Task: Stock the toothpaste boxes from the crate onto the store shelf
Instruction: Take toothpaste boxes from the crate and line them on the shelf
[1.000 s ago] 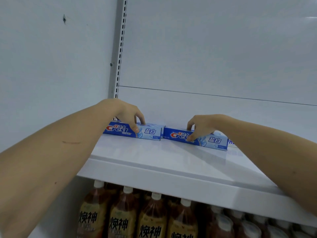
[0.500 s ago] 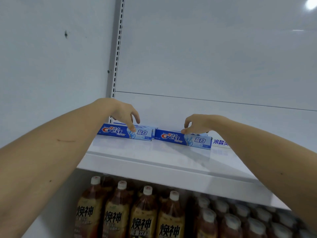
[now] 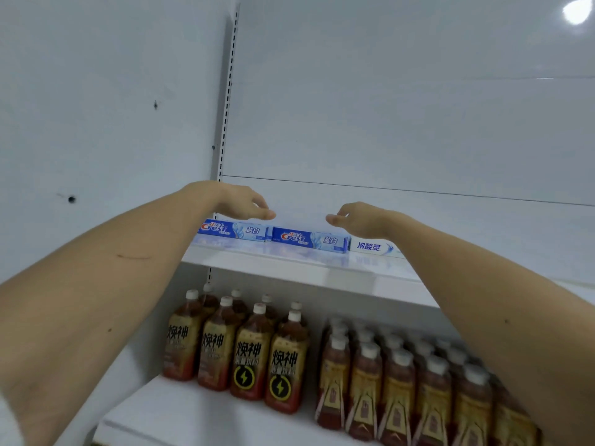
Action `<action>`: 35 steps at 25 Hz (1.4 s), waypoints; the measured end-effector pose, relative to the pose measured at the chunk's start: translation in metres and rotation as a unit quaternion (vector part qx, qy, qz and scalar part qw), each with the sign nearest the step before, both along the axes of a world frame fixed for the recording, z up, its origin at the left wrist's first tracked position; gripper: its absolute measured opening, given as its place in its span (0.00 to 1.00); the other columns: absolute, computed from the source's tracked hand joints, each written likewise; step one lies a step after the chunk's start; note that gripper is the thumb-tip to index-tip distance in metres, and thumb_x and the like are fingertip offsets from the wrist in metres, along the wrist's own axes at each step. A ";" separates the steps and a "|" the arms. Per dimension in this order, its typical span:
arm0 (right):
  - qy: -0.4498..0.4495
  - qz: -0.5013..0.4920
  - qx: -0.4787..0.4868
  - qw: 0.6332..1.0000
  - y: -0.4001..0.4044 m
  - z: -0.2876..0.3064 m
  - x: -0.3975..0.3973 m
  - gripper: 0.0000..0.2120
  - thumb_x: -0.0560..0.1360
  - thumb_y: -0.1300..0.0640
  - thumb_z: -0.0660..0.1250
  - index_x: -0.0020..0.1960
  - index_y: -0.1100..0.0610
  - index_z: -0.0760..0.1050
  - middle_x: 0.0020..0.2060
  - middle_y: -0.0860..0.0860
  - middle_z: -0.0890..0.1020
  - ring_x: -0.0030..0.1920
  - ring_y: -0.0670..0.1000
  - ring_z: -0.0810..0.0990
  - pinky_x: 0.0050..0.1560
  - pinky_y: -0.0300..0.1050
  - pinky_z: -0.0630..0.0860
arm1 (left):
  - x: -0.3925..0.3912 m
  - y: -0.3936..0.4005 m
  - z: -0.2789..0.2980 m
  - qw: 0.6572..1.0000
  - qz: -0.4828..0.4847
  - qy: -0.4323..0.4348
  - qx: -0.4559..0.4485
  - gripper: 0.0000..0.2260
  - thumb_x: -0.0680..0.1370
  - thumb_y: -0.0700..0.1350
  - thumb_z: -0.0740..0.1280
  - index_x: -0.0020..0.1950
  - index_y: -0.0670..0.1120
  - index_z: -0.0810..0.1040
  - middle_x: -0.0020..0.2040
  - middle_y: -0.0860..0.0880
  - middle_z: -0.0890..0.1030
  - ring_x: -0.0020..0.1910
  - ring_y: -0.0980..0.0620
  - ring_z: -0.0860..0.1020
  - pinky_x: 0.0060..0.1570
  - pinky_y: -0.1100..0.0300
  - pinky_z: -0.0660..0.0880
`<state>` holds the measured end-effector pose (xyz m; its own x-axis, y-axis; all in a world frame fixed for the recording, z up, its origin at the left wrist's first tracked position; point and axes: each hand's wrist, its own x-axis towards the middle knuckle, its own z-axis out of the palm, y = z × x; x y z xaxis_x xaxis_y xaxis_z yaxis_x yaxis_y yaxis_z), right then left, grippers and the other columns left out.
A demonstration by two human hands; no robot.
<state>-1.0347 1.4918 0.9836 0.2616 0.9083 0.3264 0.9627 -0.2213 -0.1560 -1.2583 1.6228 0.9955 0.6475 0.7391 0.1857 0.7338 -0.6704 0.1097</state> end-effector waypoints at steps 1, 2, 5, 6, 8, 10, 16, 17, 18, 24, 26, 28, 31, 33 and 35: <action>0.029 0.011 0.014 0.999 -0.015 -0.003 -0.001 0.29 0.82 0.40 0.52 0.72 0.60 0.67 0.70 0.56 0.71 0.68 0.58 0.70 0.66 0.53 0.65 | -0.001 -0.019 -0.004 1.000 0.005 -0.013 -0.007 0.29 0.80 0.65 0.54 0.76 0.51 0.66 0.77 0.49 0.64 0.75 0.46 0.64 0.74 0.44 0.59; 0.061 0.024 0.031 0.997 -0.031 -0.009 -0.002 0.29 0.82 0.40 0.51 0.71 0.61 0.68 0.69 0.56 0.72 0.66 0.57 0.71 0.65 0.52 0.66 | -0.002 -0.039 -0.009 0.999 0.011 -0.026 -0.015 0.30 0.80 0.66 0.51 0.77 0.50 0.64 0.78 0.49 0.63 0.76 0.46 0.62 0.75 0.44 0.57; 0.191 0.093 0.129 0.969 -0.066 -0.027 -0.009 0.25 0.82 0.42 0.53 0.70 0.59 0.68 0.66 0.55 0.74 0.57 0.52 0.72 0.58 0.46 0.68 | -0.001 -0.086 -0.027 0.991 0.008 -0.116 -0.064 0.32 0.80 0.66 0.48 0.78 0.50 0.61 0.78 0.48 0.63 0.76 0.46 0.61 0.76 0.46 0.55; 0.239 0.125 0.172 0.948 -0.078 -0.033 -0.015 0.24 0.83 0.43 0.54 0.71 0.58 0.68 0.66 0.53 0.74 0.56 0.50 0.72 0.56 0.44 0.68 | -0.001 -0.099 -0.033 0.983 -0.001 -0.164 -0.086 0.31 0.81 0.66 0.48 0.78 0.50 0.62 0.77 0.48 0.64 0.76 0.46 0.62 0.75 0.47 0.56; 0.311 0.172 0.231 0.906 -0.102 -0.046 -0.029 0.21 0.83 0.46 0.55 0.71 0.56 0.68 0.67 0.49 0.73 0.58 0.47 0.72 0.56 0.41 0.67 | 0.000 -0.125 -0.047 0.958 -0.016 -0.260 -0.123 0.30 0.81 0.65 0.47 0.77 0.51 0.65 0.76 0.47 0.66 0.74 0.47 0.64 0.73 0.49 0.56; 0.357 0.189 0.252 0.879 -0.120 -0.061 -0.041 0.21 0.83 0.46 0.55 0.72 0.55 0.68 0.68 0.49 0.73 0.64 0.48 0.72 0.62 0.43 0.68 | 0.002 -0.149 -0.063 0.930 -0.041 -0.333 -0.153 0.29 0.81 0.65 0.45 0.76 0.53 0.66 0.75 0.47 0.67 0.75 0.47 0.63 0.73 0.48 0.56; 0.456 0.161 0.252 0.838 -0.153 -0.118 -0.071 0.27 0.79 0.39 0.51 0.72 0.50 0.68 0.68 0.47 0.74 0.68 0.50 0.71 0.69 0.54 0.67 | -0.005 -0.199 -0.120 0.833 -0.097 -0.492 -0.234 0.27 0.83 0.62 0.44 0.75 0.53 0.67 0.74 0.48 0.69 0.76 0.50 0.61 0.73 0.47 0.54; 0.480 0.155 0.253 0.826 -0.158 -0.133 -0.081 0.25 0.81 0.40 0.50 0.73 0.50 0.68 0.68 0.48 0.74 0.68 0.50 0.71 0.68 0.54 0.67 | -0.010 -0.205 -0.133 0.820 -0.096 -0.505 -0.252 0.27 0.83 0.62 0.44 0.75 0.53 0.68 0.74 0.48 0.69 0.76 0.50 0.61 0.73 0.46 0.53; 0.498 0.147 0.255 0.815 -0.162 -0.150 -0.091 0.24 0.82 0.41 0.49 0.72 0.50 0.69 0.68 0.48 0.74 0.68 0.50 0.71 0.69 0.54 0.67 | -0.015 -0.210 -0.148 0.810 -0.098 -0.514 -0.263 0.27 0.82 0.63 0.44 0.75 0.53 0.68 0.74 0.49 0.70 0.75 0.51 0.62 0.73 0.45 0.53; 0.574 0.089 0.206 0.787 -0.179 -0.262 -0.152 0.23 0.83 0.42 0.48 0.72 0.49 0.69 0.68 0.48 0.73 0.68 0.49 0.69 0.71 0.56 0.64 | -0.045 -0.243 -0.266 0.802 -0.091 -0.480 -0.344 0.24 0.84 0.57 0.45 0.75 0.50 0.67 0.74 0.48 0.70 0.72 0.55 0.64 0.69 0.54 0.55; 0.577 0.066 0.176 0.795 -0.190 -0.299 -0.166 0.23 0.83 0.42 0.47 0.72 0.49 0.69 0.69 0.48 0.73 0.69 0.49 0.69 0.70 0.55 0.65 | -0.050 -0.249 -0.307 0.807 -0.071 -0.453 -0.372 0.24 0.84 0.58 0.45 0.75 0.51 0.68 0.74 0.48 0.70 0.74 0.53 0.63 0.70 0.52 0.56; 0.578 0.045 0.141 0.802 -0.204 -0.337 -0.170 0.23 0.83 0.41 0.47 0.72 0.47 0.68 0.69 0.47 0.72 0.69 0.49 0.69 0.70 0.55 0.64 | -0.051 -0.256 -0.347 0.805 -0.049 -0.433 -0.403 0.24 0.84 0.59 0.46 0.75 0.52 0.68 0.73 0.48 0.70 0.75 0.52 0.62 0.68 0.51 0.57; 0.584 0.019 0.110 0.804 -0.224 -0.387 -0.156 0.25 0.82 0.39 0.48 0.73 0.47 0.68 0.71 0.47 0.71 0.71 0.49 0.68 0.73 0.57 0.63 | -0.044 -0.272 -0.396 0.799 -0.019 -0.414 -0.436 0.25 0.83 0.61 0.46 0.75 0.54 0.67 0.74 0.50 0.70 0.75 0.51 0.62 0.71 0.48 0.56; 0.596 -0.007 0.091 0.798 -0.235 -0.419 -0.138 0.26 0.82 0.39 0.49 0.75 0.48 0.66 0.72 0.47 0.70 0.72 0.50 0.68 0.74 0.57 0.63 | -0.032 -0.282 -0.428 0.793 0.005 -0.409 -0.452 0.25 0.84 0.60 0.45 0.76 0.53 0.66 0.74 0.49 0.70 0.76 0.50 0.62 0.72 0.47 0.56; 0.613 -0.029 0.070 0.786 -0.250 -0.455 -0.119 0.26 0.83 0.40 0.49 0.75 0.50 0.66 0.72 0.48 0.70 0.71 0.51 0.68 0.73 0.57 0.63 | -0.020 -0.291 -0.462 0.787 0.035 -0.395 -0.472 0.25 0.84 0.60 0.45 0.77 0.52 0.65 0.75 0.49 0.69 0.76 0.49 0.61 0.73 0.46 0.54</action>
